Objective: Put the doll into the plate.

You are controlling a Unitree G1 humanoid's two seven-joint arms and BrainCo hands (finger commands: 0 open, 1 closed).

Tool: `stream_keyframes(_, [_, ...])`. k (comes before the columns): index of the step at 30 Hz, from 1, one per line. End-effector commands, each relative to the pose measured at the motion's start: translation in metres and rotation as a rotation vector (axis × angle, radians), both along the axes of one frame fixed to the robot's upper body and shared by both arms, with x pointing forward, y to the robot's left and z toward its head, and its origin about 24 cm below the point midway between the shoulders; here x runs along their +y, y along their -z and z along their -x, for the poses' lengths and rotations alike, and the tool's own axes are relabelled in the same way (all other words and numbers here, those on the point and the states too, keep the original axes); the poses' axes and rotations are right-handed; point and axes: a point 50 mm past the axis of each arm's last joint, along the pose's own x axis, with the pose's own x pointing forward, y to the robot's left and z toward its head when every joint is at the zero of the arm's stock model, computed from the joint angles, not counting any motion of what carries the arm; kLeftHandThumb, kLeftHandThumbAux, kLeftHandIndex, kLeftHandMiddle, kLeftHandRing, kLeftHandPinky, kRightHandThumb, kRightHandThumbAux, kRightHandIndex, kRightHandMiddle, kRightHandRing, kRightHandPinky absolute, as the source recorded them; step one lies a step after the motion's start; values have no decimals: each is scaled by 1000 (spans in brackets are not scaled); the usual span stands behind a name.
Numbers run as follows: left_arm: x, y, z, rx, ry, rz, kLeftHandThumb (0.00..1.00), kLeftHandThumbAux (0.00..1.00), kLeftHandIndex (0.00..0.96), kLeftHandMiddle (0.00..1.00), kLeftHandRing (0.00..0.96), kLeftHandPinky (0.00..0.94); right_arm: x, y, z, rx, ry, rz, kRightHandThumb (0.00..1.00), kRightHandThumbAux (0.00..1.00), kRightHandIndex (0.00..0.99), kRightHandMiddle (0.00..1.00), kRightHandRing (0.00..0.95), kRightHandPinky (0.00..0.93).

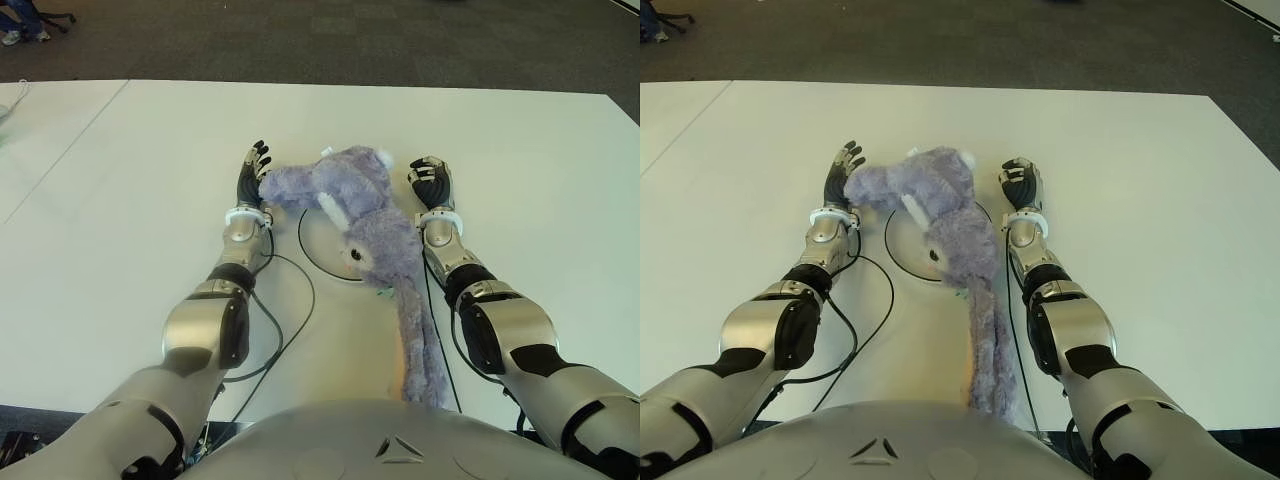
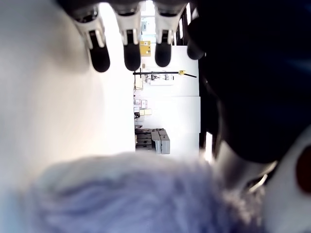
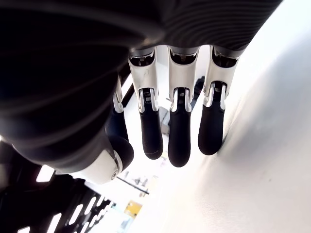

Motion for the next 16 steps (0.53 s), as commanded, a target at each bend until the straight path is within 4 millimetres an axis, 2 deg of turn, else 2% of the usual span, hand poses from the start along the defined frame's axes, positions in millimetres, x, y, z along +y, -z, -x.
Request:
stream_keyframes(1, [-8,81,68,402,-4,27,27,810,82,99,108,150,-13,89,74,424,74,25,671,743,397,343,398,431])
stream_keyframes(16, [-8,81,68,410,-13,21,62,813,88,102,112,150,-12,89,74,415,77,32,669,743,398,340,399,433])
